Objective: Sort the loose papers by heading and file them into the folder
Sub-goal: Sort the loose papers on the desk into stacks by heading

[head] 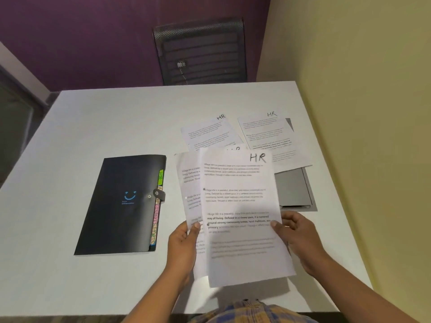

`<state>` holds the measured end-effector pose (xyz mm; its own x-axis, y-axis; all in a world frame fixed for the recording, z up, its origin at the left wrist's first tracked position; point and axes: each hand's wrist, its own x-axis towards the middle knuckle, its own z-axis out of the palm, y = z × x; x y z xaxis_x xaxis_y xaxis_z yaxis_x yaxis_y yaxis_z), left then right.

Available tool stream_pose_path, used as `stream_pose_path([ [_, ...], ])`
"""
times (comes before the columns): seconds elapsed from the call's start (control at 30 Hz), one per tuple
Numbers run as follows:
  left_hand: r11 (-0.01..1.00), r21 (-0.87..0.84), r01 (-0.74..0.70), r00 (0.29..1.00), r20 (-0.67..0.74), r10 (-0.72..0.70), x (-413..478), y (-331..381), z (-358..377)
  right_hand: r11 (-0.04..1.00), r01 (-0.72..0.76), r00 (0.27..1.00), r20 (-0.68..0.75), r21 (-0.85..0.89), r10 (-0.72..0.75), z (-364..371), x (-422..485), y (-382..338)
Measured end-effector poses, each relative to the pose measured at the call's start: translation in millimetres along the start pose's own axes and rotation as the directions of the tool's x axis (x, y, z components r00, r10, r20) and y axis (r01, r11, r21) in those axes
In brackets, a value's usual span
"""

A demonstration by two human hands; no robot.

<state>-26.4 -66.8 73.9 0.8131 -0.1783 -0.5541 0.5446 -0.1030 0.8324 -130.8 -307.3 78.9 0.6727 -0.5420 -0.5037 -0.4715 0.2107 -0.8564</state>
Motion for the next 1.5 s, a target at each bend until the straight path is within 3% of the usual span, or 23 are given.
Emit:
stream_pose_path([
  [0.13, 1.0, 0.019, 0.009, 0.998, 0.063, -0.01, 0, 7, 2, 0.996, -0.09, 0.988, 0.128, -0.013, 0.091, 16, 6, -3],
  [0.37, 0.998, 0.064, -0.016, 0.993, 0.115, 0.008, -1, 12, -9, 0.998, -0.053, 0.994, 0.099, -0.02, 0.055, 27, 8, -10],
  [0.67, 0.987, 0.14, -0.08, 0.995, 0.078, 0.069, 16, 15, -8, 0.991, 0.068, 0.996, 0.065, -0.116, -0.061, 28, 9, -13],
  [0.87, 0.957, 0.192, -0.218, 0.976, 0.025, 0.217, 27, 22, -3, 0.966, 0.235, 0.972, 0.025, -0.109, -0.234, 31, 8, -25],
  [0.97, 0.912, 0.269, -0.309, 0.949, 0.023, 0.315, 29, 28, 0, 0.951, 0.298, 0.954, 0.042, -0.079, -0.295, 32, 8, -32],
  [1.13, 0.909, 0.256, -0.329, 0.944, 0.095, 0.315, 32, 35, 5, 0.928, 0.352, 0.936, 0.055, -0.125, -0.348, 32, 12, -37],
  [1.5, 0.828, 0.409, -0.384, 0.923, 0.162, 0.349, 40, 22, 7, 0.969, 0.217, 0.973, 0.105, -0.118, -0.205, 30, 20, -19],
])
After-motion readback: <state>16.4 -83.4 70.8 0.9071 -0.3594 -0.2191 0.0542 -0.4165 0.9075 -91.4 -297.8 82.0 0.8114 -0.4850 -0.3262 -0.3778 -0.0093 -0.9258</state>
